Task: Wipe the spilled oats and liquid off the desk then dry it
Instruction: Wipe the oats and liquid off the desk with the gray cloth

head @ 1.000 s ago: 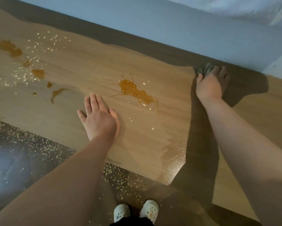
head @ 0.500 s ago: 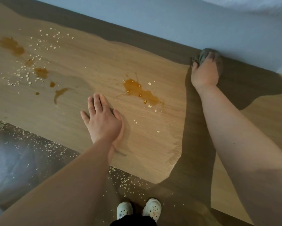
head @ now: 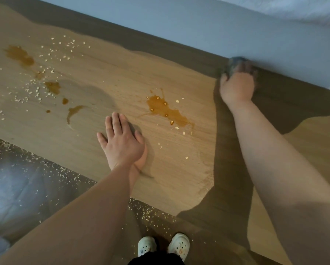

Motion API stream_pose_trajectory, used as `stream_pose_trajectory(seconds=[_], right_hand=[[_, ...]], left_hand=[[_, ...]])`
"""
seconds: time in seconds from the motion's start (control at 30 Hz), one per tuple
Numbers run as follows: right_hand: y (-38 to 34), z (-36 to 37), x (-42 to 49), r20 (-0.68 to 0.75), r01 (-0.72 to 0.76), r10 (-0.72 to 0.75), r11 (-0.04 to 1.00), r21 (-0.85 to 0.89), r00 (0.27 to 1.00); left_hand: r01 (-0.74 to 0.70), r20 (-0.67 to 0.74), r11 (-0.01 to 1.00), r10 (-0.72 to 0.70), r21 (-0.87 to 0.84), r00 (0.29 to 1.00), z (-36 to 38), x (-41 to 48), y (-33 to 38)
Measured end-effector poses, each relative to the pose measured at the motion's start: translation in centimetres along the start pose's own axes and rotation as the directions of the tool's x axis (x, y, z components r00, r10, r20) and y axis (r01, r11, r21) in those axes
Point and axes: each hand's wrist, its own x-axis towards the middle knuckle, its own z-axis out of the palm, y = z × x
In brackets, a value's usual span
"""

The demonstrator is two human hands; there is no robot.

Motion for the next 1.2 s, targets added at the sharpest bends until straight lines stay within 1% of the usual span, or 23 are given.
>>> stream_pose_trajectory(seconds=[0.03,0.1,0.13,0.17,0.2,0.3,0.33,0.37,0.43,0.5,0.53,0.6,0.67,0.73,0.8,0.87,0.97,1.0,1.03,1.07,1.13,1.17,1.2], right_hand=[[-0.9,0.2,-1.5,0.037,0.153,-0.153,0.988,0.008,0.988],[-1.6,0.7,-5.0,0.121,0.436,-0.439,0.898,0.058,0.89],[-1.3,0.6,-6.1,0.149,0.515,-0.519,0.854,0.07,0.841],[-0.5,0.2,-6.2,0.151,0.553,-0.554,0.832,0.049,0.819],[0.4,-0.2,-5.6,0.135,0.541,-0.537,0.841,0.002,0.833],[2.0,-1.1,-2.2,0.031,0.271,-0.269,0.958,-0.097,0.963],[1.5,-1.4,-2.0,0.012,0.207,-0.207,0.973,-0.099,0.978],[0.5,-1.7,-2.7,-0.006,0.209,-0.21,0.973,-0.098,0.978],[-1.4,-1.4,-5.9,0.014,0.347,-0.347,0.935,-0.074,0.938],[-1.7,-1.1,-10.3,0.075,0.537,-0.533,0.843,-0.045,0.843],[-1.0,-1.1,-11.7,0.103,0.583,-0.577,0.812,-0.041,0.81],[1.2,-1.1,-11.5,0.06,0.534,-0.531,0.842,-0.071,0.845],[3.1,-0.9,-8.6,-0.006,0.358,-0.36,0.929,-0.092,0.933],[4.1,-0.8,-5.5,-0.034,0.185,-0.183,0.982,0.043,0.982],[3.1,-0.7,-5.3,-0.04,0.106,-0.101,0.98,0.168,0.994],[1.7,-0.5,-7.6,-0.024,0.213,-0.211,0.967,0.141,0.977],[2.5,-0.7,-11.2,0.116,0.464,-0.466,0.885,0.045,0.877],[3.5,-0.9,-10.6,0.119,0.497,-0.497,0.867,0.031,0.86],[4.7,-1.0,-9.4,0.091,0.474,-0.475,0.88,0.029,0.875],[5.8,-1.2,-8.1,0.056,0.384,-0.385,0.923,0.04,0.921],[7.3,-1.5,-6.0,0.0,0.115,-0.115,0.988,0.1,0.993],[6.9,-1.4,-6.1,-0.017,0.035,-0.033,0.993,0.116,0.999],[5.8,-1.4,-7.1,-0.024,0.036,-0.034,0.993,0.113,0.999]], left_hand=[[0.001,0.003,1.0,-0.001,-0.001,1.0,0.0,0.0,0.0],[0.003,0.002,1.0,-0.003,-0.008,1.0,0.0,0.0,-0.1],[0.002,-0.001,1.0,-0.002,-0.01,1.0,0.0,0.0,0.0],[0.0,-0.006,1.0,0.0,-0.011,1.0,0.0,-0.1,0.0],[-0.003,-0.015,1.0,0.003,-0.011,1.0,0.1,-0.1,0.0],[-0.002,-0.051,1.0,0.002,-0.008,0.999,0.3,-0.2,0.0],[0.001,-0.06,1.0,-0.002,-0.004,0.998,0.4,-0.3,0.0],[0.003,-0.07,1.0,-0.003,-0.002,0.998,0.5,-0.4,0.0],[0.005,-0.087,1.0,-0.005,-0.004,0.996,0.6,-0.6,0.1],[0.007,-0.096,1.0,-0.008,-0.008,0.995,0.6,-0.6,0.1],[0.005,-0.098,1.0,-0.006,-0.007,0.995,0.6,-0.6,0.1],[0.004,-0.099,1.0,-0.005,-0.008,0.995,0.7,-0.6,0.1],[0.006,-0.11,1.0,-0.007,-0.005,0.994,0.7,-0.5,0.1],[0.003,-0.117,1.0,-0.004,-0.006,0.993,0.8,-0.5,0.1],[0.003,-0.118,1.0,-0.004,-0.009,0.993,0.8,-0.5,0.1],[0.002,-0.117,1.0,-0.003,-0.007,0.993,0.8,-0.6,0.1],[-0.003,-0.12,1.0,0.002,-0.006,0.993,0.8,-0.6,0.0],[-0.006,-0.125,1.0,0.005,-0.007,0.992,0.8,-0.5,0.0],[-0.008,-0.127,1.0,0.007,-0.007,0.992,0.9,-0.5,0.0],[-0.01,-0.126,1.0,0.009,-0.005,0.992,0.9,-0.5,0.0],[-0.01,-0.119,1.0,0.009,-0.002,0.993,0.9,-0.5,0.0],[-0.009,-0.117,1.0,0.009,-0.001,0.993,0.9,-0.5,0.0],[-0.01,-0.113,1.0,0.01,0.002,0.993,0.8,-0.6,-0.1]])
